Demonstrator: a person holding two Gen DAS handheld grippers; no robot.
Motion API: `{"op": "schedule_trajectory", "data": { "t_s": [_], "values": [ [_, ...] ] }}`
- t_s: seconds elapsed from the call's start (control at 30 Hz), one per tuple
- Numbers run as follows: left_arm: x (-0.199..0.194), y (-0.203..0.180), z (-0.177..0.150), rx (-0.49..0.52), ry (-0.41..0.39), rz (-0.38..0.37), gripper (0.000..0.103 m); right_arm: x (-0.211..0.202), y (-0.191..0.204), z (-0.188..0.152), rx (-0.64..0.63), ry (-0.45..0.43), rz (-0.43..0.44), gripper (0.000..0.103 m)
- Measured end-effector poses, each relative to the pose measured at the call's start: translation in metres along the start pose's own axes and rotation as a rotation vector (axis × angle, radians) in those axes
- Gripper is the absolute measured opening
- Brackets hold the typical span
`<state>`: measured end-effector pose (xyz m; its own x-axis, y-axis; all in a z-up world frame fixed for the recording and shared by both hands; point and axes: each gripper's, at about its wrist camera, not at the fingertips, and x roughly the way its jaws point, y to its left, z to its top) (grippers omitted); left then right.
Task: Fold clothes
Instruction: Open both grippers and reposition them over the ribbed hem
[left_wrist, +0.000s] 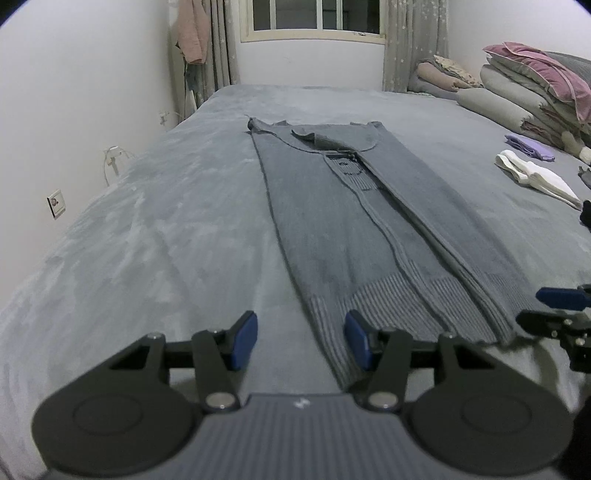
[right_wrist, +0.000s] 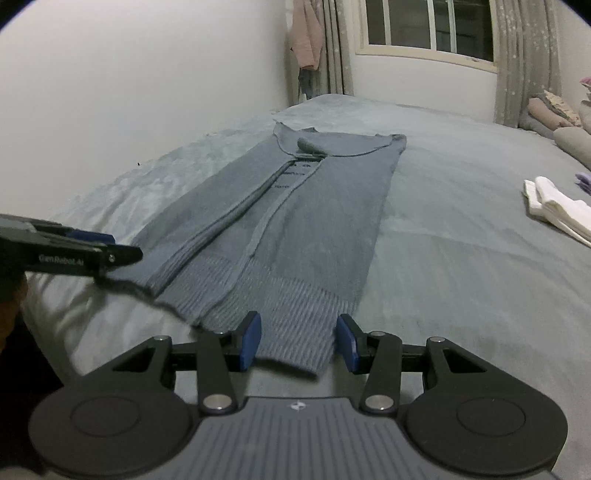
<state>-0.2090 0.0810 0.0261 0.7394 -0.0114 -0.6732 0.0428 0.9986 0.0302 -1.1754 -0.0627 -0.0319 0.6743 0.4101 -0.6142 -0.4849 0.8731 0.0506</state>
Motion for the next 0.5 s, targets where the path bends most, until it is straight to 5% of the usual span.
{"op": "schedule_trajectory", "data": {
  "t_s": [0.5],
  "values": [
    [-0.018,0.008,-0.011,-0.08,-0.003,-0.083,0.055,-0.027,-0.031,-0.009,0.245,-0.02,0.119,0.045]
  ]
}}
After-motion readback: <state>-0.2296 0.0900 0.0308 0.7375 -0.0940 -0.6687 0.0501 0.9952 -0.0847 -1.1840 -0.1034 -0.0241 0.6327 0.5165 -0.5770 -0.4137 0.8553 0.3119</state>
